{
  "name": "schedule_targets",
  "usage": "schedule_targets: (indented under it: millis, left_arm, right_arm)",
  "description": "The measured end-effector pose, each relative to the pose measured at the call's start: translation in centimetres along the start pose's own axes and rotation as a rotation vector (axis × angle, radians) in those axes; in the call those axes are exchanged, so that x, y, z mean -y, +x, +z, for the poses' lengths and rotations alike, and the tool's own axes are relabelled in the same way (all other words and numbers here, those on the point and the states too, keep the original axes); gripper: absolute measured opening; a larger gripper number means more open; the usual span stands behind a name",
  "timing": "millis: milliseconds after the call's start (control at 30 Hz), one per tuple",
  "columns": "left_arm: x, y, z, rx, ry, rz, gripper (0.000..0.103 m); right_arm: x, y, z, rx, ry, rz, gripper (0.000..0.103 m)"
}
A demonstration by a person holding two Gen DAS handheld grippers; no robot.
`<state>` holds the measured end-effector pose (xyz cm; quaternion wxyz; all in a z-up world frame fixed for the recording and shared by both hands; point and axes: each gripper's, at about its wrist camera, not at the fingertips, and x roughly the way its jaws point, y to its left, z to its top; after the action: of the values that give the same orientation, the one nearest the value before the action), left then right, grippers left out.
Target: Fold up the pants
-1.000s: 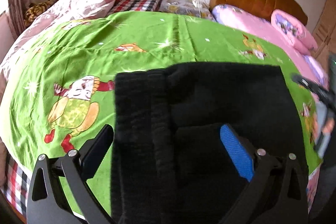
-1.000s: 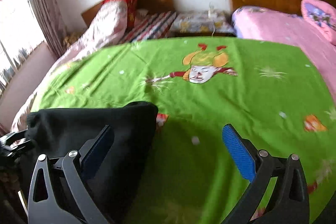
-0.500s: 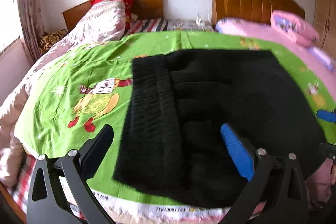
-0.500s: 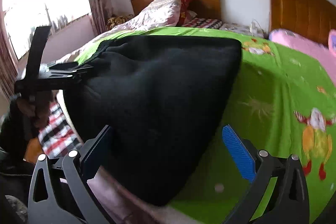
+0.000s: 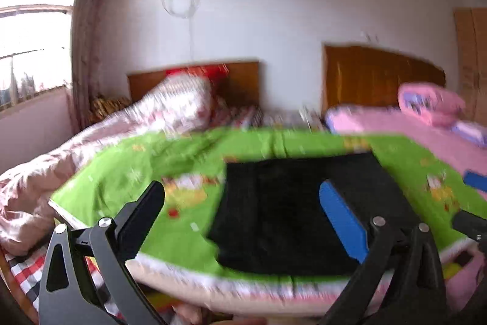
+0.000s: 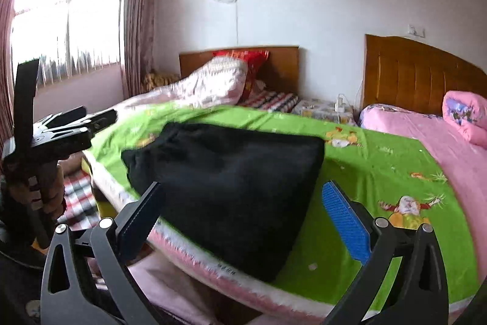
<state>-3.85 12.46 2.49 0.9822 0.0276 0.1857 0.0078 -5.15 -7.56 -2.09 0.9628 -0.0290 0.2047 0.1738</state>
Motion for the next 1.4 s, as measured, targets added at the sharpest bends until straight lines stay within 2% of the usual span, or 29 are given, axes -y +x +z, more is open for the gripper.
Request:
schedule_targets:
  millis: [133,200,300,367,500,700,900,1400]
  left_arm:
    - [1.1,2.1,-2.5,-0.134,-0.035,-0.012,0.102]
    - [1.1,2.5,-3.1,-0.169,-0.051,-0.014,0.102]
    - [0.8,1.4,-3.4,-0.132,-0.054,-0.004,0.102]
    - [0.6,0.5,-3.3,-0.09,-0.045,-0.01,0.102]
    - [1.8,0.3,-3.3,-0.107,0.001,-0.037,0.102]
    - [3.3,0.0,-3.1,-0.1,0.062,-0.076,0.102]
    - [3.8,-0.4,-2.8,-0.104,0.072,-0.107,0.102]
    - [4.3,-0.3,-2.9,-0.116,0.093,-0.123,0.102]
  right_arm:
    - [-0.4,0.6,-1.3,-0.045,0.014,-0.017,0.099]
    - [0.1,-0.3,-1.8,-0.027,0.034,-0.045,0.099]
    - [1.8,-2.7,-2.6,0.029,0.112,-0.075,0.099]
    - [2.7,-3.8,-3.2,0.036,0.151,-0.092,0.099]
    - [3.7,-4.1,-3.6,0.022,0.191,-0.108,0.099]
    - [2.8,-4.2,-3.4,0.001,0.163,-0.081,0.099]
    - [1.7,-4.0,-2.9,-0.031,0.111,-0.066,0.099]
    - [1.2,-4.0,-2.9,-0.037,0.101,-0.055,0.099]
